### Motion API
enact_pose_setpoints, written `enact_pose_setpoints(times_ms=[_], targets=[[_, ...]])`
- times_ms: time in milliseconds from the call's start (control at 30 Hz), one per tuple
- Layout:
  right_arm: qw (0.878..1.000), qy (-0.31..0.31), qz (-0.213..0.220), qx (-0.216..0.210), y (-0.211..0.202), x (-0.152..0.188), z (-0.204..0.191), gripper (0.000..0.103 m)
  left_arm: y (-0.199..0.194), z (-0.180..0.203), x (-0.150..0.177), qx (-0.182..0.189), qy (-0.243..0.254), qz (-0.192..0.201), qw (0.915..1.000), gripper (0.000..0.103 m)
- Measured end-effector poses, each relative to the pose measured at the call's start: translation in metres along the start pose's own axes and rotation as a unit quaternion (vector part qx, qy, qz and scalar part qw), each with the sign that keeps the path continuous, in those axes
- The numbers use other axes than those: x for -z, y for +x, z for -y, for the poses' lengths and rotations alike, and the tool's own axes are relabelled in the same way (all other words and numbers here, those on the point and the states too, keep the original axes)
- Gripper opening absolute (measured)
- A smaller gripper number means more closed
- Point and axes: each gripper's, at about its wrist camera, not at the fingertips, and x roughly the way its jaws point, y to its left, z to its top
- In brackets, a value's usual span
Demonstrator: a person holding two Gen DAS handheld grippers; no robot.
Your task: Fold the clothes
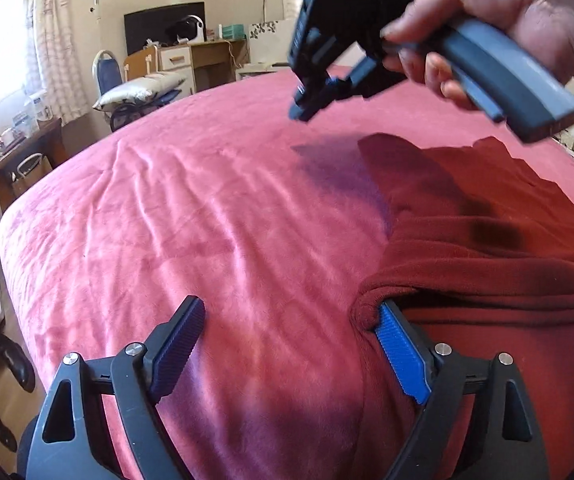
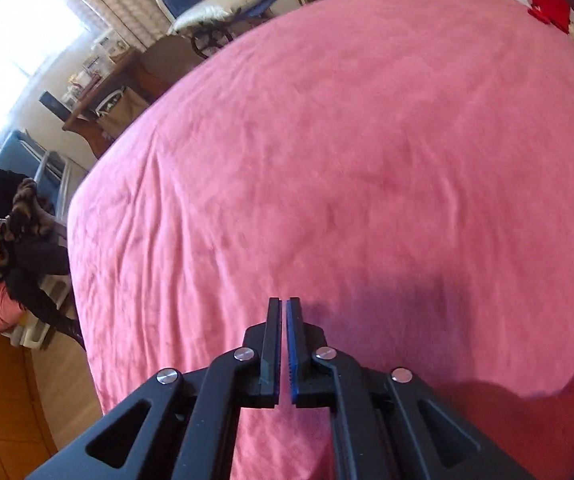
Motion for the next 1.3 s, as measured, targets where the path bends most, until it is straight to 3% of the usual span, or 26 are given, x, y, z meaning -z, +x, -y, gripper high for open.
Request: enact_pose_setpoints(times_ms=[33,67,133,200,333,433,467,500,600,700,833,967,1000,1067,1233,1300], targets=[[1.0,-0.008,-0.007,-0.008,-0.003,-0.001,-0.001,0.024,-0.002,-0.001,-0.001,0.002,-0.003,0.004,1.0,0.087],[1.0,-0.017,-0.023,-0.009,-0.007,0.001,-0.001,0.025,-0.004,-0.001,-0.002,0.004,-0.004,0.009,0.9999,0.087],[0.997,-0.036,-0.067,-0.001,-0.014,0.006,0.001,0.025,-0.009,0.001,-0.003,0.002,0.0,0.018,0.9998,0.087],[0.992,-0.069,-0.102,0.035,-0.017,0.016,0.0,0.026,-0.012,0.006,-0.006,-0.001,0.01,0.03,0.9995,0.088],[0.969,-0.145,-0.166,0.114,-0.011,0.035,-0.006,0.026,-0.022,0.013,-0.011,-0.004,0.034,0.07,0.997,0.088],[0.952,-0.177,-0.208,0.141,0.011,0.047,-0.01,0.025,-0.025,0.018,-0.011,-0.016,0.056,0.086,0.9946,0.087],[0.951,-0.175,-0.212,0.142,0.016,0.05,-0.009,0.02,-0.023,0.019,-0.011,-0.018,0.06,0.081,0.9947,0.088],[0.957,-0.162,-0.202,0.132,0.017,0.048,-0.008,0.005,-0.018,0.019,-0.011,-0.021,0.061,0.072,0.9953,0.088],[0.978,-0.109,-0.152,0.092,0.012,0.036,-0.003,0.003,-0.008,0.017,-0.011,-0.041,0.059,0.052,0.9961,0.088],[0.991,-0.058,-0.099,0.066,0.007,0.017,0.003,0.003,-0.002,0.008,-0.01,-0.078,0.038,0.04,0.9954,0.088],[0.997,-0.003,-0.054,0.046,0.014,-0.005,0.013,0.0,0.003,-0.001,-0.009,-0.103,0.021,0.025,0.9941,0.088],[1.0,0.004,-0.019,0.015,0.007,-0.01,0.018,0.012,0.001,0.0,-0.008,-0.1,0.023,0.026,0.9944,0.088],[1.0,-0.001,-0.011,0.011,0.0,-0.009,0.018,0.021,-0.001,0.0,-0.008,-0.096,0.023,0.029,0.9947,0.088],[1.0,-0.025,0.004,0.004,-0.017,-0.003,0.013,0.023,-0.005,0.001,-0.01,-0.075,0.02,0.04,0.9962,0.088],[0.999,-0.041,-0.035,-0.003,-0.036,0.019,0.023,0.025,-0.024,0.011,-0.013,-0.052,0.046,0.088,0.9937,0.088],[0.996,-0.059,-0.06,0.009,-0.027,0.027,0.016,0.025,-0.022,0.018,-0.012,-0.055,0.067,0.085,0.9926,0.088]])
